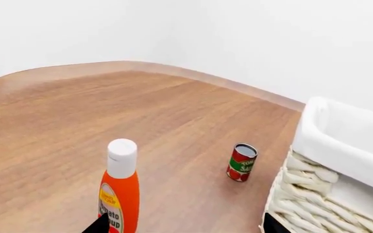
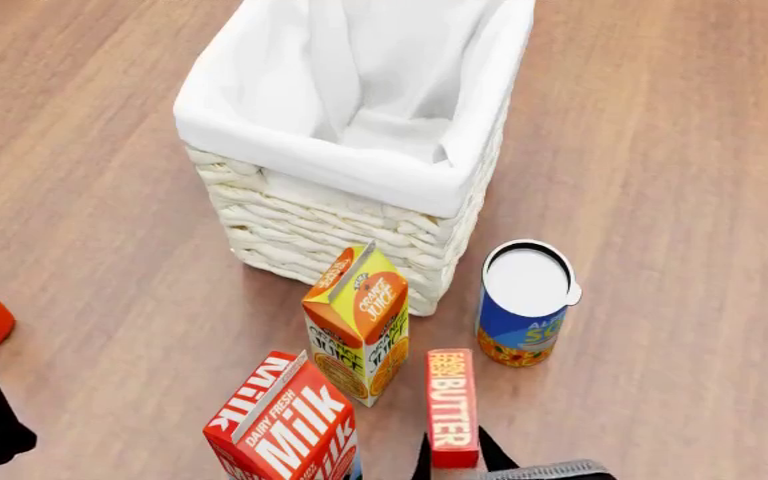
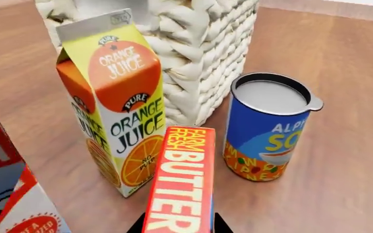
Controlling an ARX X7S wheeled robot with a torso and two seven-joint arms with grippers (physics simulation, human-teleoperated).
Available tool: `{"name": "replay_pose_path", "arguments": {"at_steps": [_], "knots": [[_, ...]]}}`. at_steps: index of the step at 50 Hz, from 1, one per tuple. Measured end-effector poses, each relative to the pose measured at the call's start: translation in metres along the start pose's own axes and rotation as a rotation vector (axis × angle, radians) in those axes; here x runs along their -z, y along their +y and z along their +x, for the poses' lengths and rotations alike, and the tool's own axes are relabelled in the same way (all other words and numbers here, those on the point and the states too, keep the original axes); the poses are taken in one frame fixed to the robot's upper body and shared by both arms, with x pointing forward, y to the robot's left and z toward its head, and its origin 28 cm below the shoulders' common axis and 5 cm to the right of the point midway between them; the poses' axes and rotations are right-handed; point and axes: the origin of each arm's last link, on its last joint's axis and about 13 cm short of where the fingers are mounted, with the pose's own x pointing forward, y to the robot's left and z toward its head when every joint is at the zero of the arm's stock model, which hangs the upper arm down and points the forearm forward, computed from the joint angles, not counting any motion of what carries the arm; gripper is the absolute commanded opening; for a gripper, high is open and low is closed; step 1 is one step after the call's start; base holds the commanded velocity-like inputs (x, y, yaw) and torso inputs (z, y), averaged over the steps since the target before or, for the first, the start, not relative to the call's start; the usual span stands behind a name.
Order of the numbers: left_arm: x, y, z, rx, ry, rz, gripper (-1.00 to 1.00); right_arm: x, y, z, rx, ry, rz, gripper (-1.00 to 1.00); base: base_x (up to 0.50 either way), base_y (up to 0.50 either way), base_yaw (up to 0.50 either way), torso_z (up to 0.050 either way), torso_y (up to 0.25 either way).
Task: Pick up the butter and put it in the basket.
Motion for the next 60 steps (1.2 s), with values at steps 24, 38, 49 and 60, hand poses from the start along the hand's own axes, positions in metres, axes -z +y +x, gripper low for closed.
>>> {"name": "replay_pose_path", "arguments": {"at_steps": [24,38,49,60], "knots": [[0.0,-0.001,0.003,-0.003,-0.006,-0.004,1.0,-0.025,-0.011,-0.069,0.101,-0.058,-0.056,-1.0,0.0,0.0,0.0,0.0,0.001],[0.0,-0.001,0.003,-0.001,-0.01,-0.005,1.0,-0.055,-0.028,-0.097,0.19,-0.104,-0.104,-1.0,0.0,0.0,0.0,0.0,0.001],[0.0,-0.001,0.003,0.0,-0.013,-0.006,1.0,-0.076,-0.042,-0.102,0.235,-0.119,-0.133,-1.0,0.0,0.0,0.0,0.001,0.001],[0.0,-0.002,0.003,0.002,-0.015,-0.008,1.0,-0.101,-0.056,-0.099,0.267,-0.135,-0.131,-1.0,0.0,0.0,0.0,0.0,0.001]]}}
